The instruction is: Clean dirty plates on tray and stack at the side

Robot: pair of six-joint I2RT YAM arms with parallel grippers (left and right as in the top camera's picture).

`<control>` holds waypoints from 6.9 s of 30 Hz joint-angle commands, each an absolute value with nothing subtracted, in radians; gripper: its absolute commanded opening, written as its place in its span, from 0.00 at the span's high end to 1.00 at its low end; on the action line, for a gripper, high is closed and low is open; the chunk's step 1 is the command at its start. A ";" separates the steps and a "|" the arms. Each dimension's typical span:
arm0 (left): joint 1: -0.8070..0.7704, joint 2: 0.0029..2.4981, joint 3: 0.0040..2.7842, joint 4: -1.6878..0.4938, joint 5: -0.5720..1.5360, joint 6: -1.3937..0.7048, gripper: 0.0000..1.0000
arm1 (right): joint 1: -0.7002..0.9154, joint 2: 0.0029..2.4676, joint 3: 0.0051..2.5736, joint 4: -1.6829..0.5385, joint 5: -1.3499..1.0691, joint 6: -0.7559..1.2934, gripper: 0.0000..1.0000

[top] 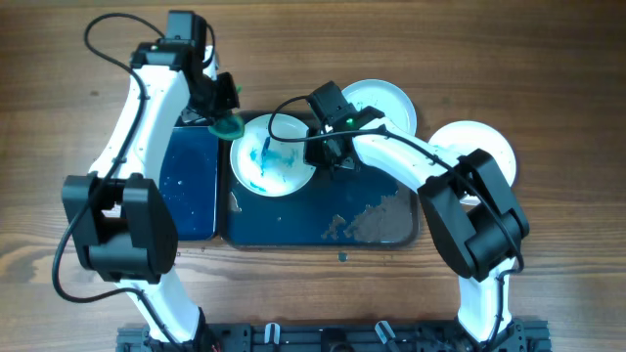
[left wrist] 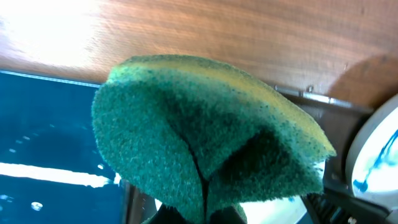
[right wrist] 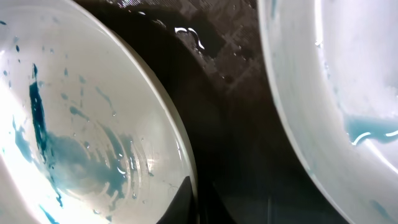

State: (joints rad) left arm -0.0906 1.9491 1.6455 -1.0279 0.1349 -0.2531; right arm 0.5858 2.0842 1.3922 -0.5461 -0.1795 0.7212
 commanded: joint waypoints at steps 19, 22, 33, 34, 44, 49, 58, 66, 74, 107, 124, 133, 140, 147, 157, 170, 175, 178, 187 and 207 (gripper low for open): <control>-0.155 1.928 1.557 -0.999 0.133 -0.278 0.96 | 0.580 2.123 1.401 -0.561 -0.188 0.736 0.96; -0.155 1.928 1.557 -0.999 0.133 -0.278 0.96 | 0.580 2.123 1.401 -0.561 -0.188 0.736 0.96; -0.155 1.929 1.557 -0.999 0.137 -0.303 0.96 | 0.580 2.123 1.401 -0.561 -0.188 0.736 0.96; -0.155 1.929 1.557 -0.999 0.137 -0.303 0.96 | 0.580 2.123 1.401 -0.561 -0.188 0.736 0.96; -0.252 1.931 1.432 -0.882 0.132 -0.331 0.96 | 0.580 2.123 1.401 -0.561 -0.188 0.736 0.96; -0.262 1.938 1.424 -0.867 0.117 -0.353 0.96 | 0.580 2.123 1.401 -0.561 -0.188 0.736 0.96; -0.261 2.112 1.424 -0.777 -0.016 -0.271 0.96 | 0.580 2.123 1.401 -0.562 -0.196 0.734 0.96; -0.262 2.132 1.424 -0.936 0.551 0.213 0.96 | 0.561 2.123 1.401 -0.570 -0.248 0.733 0.96; -0.259 2.132 1.424 -0.577 0.154 -0.212 0.96 | 0.561 2.123 1.401 -0.574 -0.248 0.732 0.96; -0.286 2.132 1.424 -0.920 -0.456 -0.598 0.96 | 0.560 2.123 1.401 -0.550 -0.247 0.713 0.96; -0.286 2.132 1.424 -0.714 0.390 -0.089 0.96 | 0.560 2.123 1.401 -0.549 -0.248 0.709 0.96; -0.286 2.132 1.424 -0.770 -0.229 -0.439 0.96 | 0.560 2.123 1.401 -0.546 -0.247 0.710 0.96; -0.287 2.132 1.424 -0.934 0.015 -0.354 0.96 | 0.558 2.123 1.401 -0.546 -0.248 0.709 0.96; -0.287 2.132 1.424 -0.922 0.492 -0.052 0.96 | 0.558 2.123 1.401 -0.544 -0.248 0.710 0.96; -0.287 2.132 1.424 -0.694 0.036 -0.303 0.96 | 0.558 2.123 1.401 -0.543 -0.248 0.709 0.96; -0.322 2.132 1.424 -0.991 -0.134 -0.403 0.96 | 0.558 2.123 1.401 -0.545 -0.248 0.707 0.96; -0.368 2.132 1.424 -0.959 0.423 -0.062 0.96 | 0.558 2.123 1.401 -0.545 -0.249 0.706 0.96; -0.375 2.132 1.424 -0.774 0.395 -0.064 0.96 | 0.558 2.123 1.401 -0.544 -0.251 0.706 0.96; -0.368 2.109 1.427 -0.627 -0.249 -0.346 0.96 | 0.558 2.123 1.401 -0.551 -0.252 0.706 0.96; -0.107 1.698 1.429 -0.844 0.018 -0.401 0.96 | 0.744 1.805 1.401 -0.702 0.410 0.471 0.96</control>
